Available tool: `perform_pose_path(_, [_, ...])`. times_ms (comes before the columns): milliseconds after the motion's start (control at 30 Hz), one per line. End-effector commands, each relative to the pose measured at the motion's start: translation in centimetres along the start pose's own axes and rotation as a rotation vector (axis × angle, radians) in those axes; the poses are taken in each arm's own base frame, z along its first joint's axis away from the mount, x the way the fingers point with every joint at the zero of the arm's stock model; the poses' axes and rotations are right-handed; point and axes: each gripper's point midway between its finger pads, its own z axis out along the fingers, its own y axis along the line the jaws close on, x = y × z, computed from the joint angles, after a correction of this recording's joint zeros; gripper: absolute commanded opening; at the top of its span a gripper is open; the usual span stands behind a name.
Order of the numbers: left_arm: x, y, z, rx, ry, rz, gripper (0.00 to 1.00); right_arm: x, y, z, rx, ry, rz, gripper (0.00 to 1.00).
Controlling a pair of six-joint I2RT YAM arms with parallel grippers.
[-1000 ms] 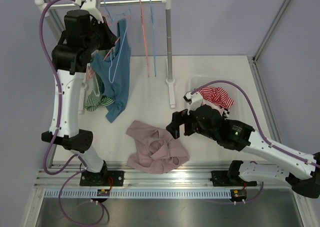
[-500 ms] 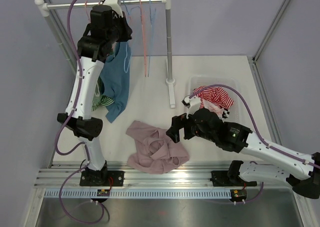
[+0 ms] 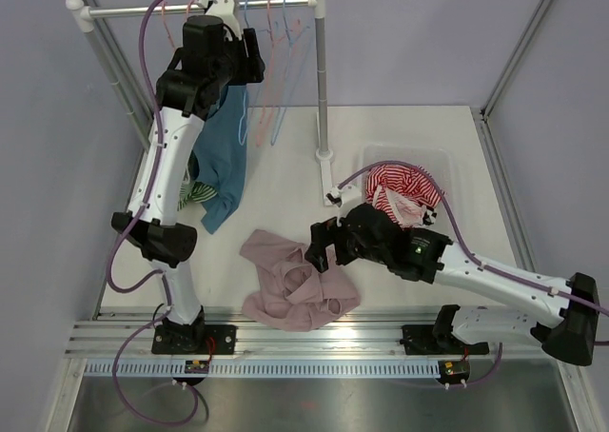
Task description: Remove the tank top from the hanger
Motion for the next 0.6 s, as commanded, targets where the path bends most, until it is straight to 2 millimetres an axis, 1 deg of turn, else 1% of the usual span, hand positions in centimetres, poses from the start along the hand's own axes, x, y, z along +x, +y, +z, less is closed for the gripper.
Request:
perform_pose_path(0, [-5.2,-1.1,-6.5,0.036,-0.159,0.006,0.67,-1.4,1.4,1.3,-0.024,-0.014,-0.037,0.99])
perform_pose_path(33, [-5.3,-1.2,-7.2,0.04,-0.163,0.006,0.7,-0.8,1.0,2.6,0.002,0.019,-0.051,1.0])
perform_pose_path(67, [-5.0,-1.2,-7.9,0.046,-0.154,0.007,0.73,-0.7,0.7,3.2,0.022,0.032,-0.074,0.99])
perform_pose_path(100, [-4.9,-1.5,-8.7,0.067,-0.151,0.012,0.76,-1.0,1.0,3.6,0.024,0.034,-0.088,1.0])
perform_pose_path(133, [-5.3,-1.7,-10.8,0.076,-0.165,0.01,0.81,-0.4,0.5,4.8,0.049,0.067,-0.114,1.0])
perform_pose_path(167, [-4.2,-1.5,-11.0,0.073,-0.133,0.001,0.84,-0.2,0.4,5.4,0.059,0.079,-0.125,1.0])
perform_pose_path(200, [-3.8,-1.9,-11.8,0.099,-0.123,-0.002,0.85,-0.4,0.5,5.8,0.064,0.08,-0.135,0.99])
perform_pose_path(233, [-4.0,-1.9,-14.2,0.107,-0.143,-0.003,0.99,0.4,0.2,6.8,0.08,0.111,-0.149,1.0])
perform_pose_path(267, [-2.3,-1.5,-14.0,0.087,-0.099,-0.013,0.99,0.2,0.4,7.2,0.079,0.11,-0.166,1.0])
perform_pose_path(300, [-1.7,-1.3,-14.9,0.084,-0.095,-0.016,0.99,0.5,0.3,7.7,0.083,0.123,-0.174,1.0])
perform_pose_path(333, [-1.2,-1.2,-15.7,0.085,-0.093,-0.018,0.99,1.5,0.1,8.7,0.093,0.159,-0.189,0.99])
perform_pose_path(367, [-1.6,-1.0,-18.2,0.087,-0.134,-0.029,0.99,1.8,0.3,9.1,0.089,0.172,-0.202,1.0])
perform_pose_path(400, [0.3,0.1,-17.9,0.038,-0.097,-0.034,0.99,2.7,0.2,10.0,0.096,0.202,-0.218,1.0])
perform_pose_path(433, [0.8,0.4,-18.6,0.029,-0.098,-0.039,0.99,3.0,0.2,10.5,0.102,0.214,-0.23,1.0])
perform_pose_path(467, [1.0,0.7,-20.7,0.025,-0.128,-0.048,0.99,3.6,0.4,10.8,0.104,0.233,-0.241,0.99])
perform_pose_path(500, [1.6,1.0,-21.2,0.021,-0.127,-0.05,0.99,4.2,0.4,11.2,0.108,0.252,-0.253,0.99])
perform_pose_path(533, [3.3,1.4,-21.1,0.009,-0.097,-0.048,0.99,5.4,-0.1,12.0,0.126,0.288,-0.269,1.0])
perform_pose_path(567, [3.9,1.6,-21.6,0.007,-0.096,-0.046,0.99,5.9,-0.1,12.2,0.134,0.309,-0.278,0.99])
